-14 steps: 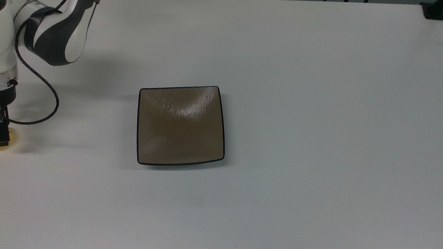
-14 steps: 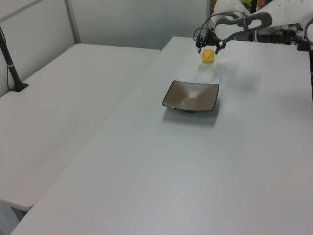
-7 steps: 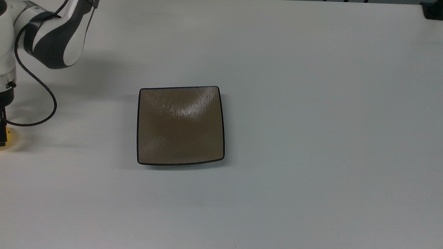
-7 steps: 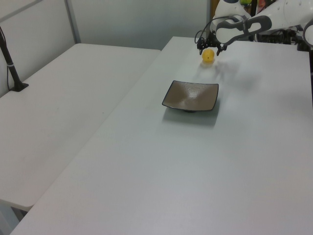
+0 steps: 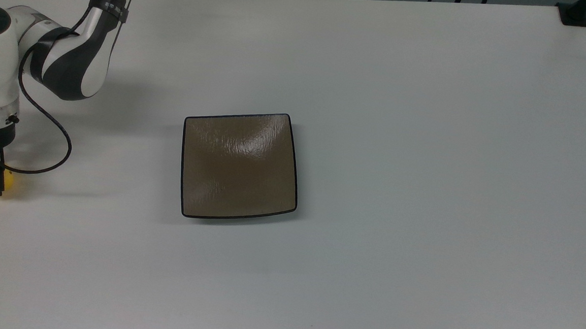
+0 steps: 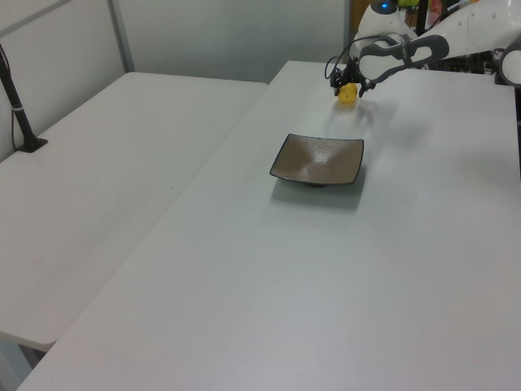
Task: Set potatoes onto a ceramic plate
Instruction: 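Lower the gripper over the yellow potato and close on it, then lift the yellow potato and carry it over the brown plate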
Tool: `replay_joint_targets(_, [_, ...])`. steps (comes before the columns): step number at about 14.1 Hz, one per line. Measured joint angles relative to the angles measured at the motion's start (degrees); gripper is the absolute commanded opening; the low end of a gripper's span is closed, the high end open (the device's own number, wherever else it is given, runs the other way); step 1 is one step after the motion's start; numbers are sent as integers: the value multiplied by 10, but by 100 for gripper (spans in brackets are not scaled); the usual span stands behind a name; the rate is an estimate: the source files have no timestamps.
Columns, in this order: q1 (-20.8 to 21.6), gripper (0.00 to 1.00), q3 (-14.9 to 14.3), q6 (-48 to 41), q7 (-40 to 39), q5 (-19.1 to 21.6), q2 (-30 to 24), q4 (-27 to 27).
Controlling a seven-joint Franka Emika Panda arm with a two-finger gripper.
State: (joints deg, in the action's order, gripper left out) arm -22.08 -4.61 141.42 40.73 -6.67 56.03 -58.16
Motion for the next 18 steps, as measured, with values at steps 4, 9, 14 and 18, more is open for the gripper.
replay_joint_targets(4, [-1, 56, 0, 0, 0, 0, 2, 4])
replay_joint_targets(9, [2, 57, 0, 1, -5, -1, -13, 3])
replay_joint_targets(14, [8, 57, 17, 0, -21, -1, -100, -70])
replay_joint_targets(18, [26, 58, 58, -74, -34, -1, -158, -117])
